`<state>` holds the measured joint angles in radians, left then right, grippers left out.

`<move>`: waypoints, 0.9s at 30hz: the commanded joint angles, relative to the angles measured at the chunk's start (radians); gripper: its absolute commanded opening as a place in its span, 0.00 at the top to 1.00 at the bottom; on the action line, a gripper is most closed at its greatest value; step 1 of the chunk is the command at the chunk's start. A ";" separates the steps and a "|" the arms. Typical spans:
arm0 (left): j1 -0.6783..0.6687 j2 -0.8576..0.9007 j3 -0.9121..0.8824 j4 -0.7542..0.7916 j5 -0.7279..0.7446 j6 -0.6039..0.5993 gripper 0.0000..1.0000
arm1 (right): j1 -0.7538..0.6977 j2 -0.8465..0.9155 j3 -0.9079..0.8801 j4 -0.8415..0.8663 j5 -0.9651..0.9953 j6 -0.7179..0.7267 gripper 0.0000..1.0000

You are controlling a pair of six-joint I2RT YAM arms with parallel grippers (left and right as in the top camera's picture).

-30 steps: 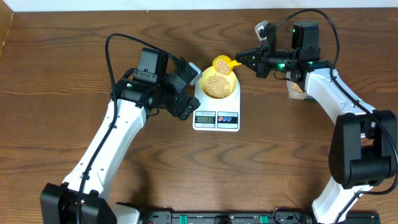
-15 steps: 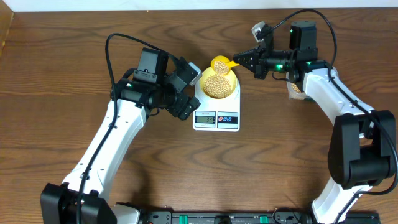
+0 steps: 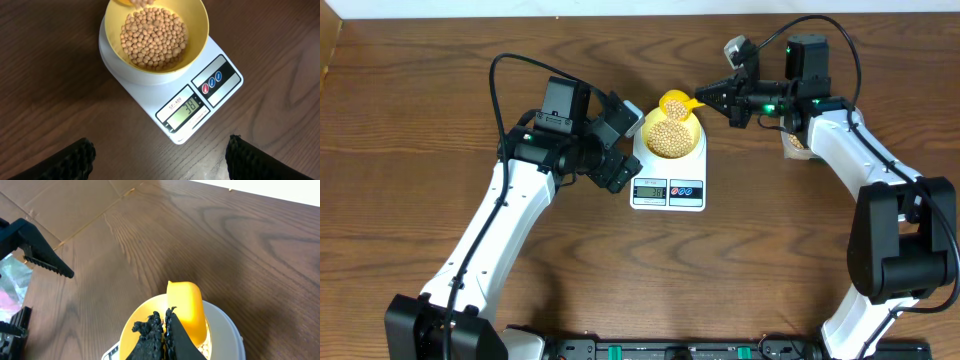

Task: Scoop item into bowl and weigh 50g on scale
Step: 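Tilt the scoop with the right gripper to pour soybeans into bowl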

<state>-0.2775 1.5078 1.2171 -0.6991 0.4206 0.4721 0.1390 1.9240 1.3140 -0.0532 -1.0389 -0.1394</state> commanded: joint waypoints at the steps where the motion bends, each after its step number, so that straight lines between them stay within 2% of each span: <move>1: 0.004 -0.004 -0.011 0.000 0.013 0.006 0.14 | 0.007 0.012 -0.002 -0.008 -0.013 -0.043 0.99; 27: 0.004 -0.004 -0.011 0.000 0.013 0.006 0.14 | 0.008 0.012 -0.002 -0.038 -0.014 -0.061 0.99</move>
<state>-0.2775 1.5078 1.2175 -0.6987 0.4206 0.4721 0.1390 1.9240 1.3140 -0.0868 -1.0389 -0.1822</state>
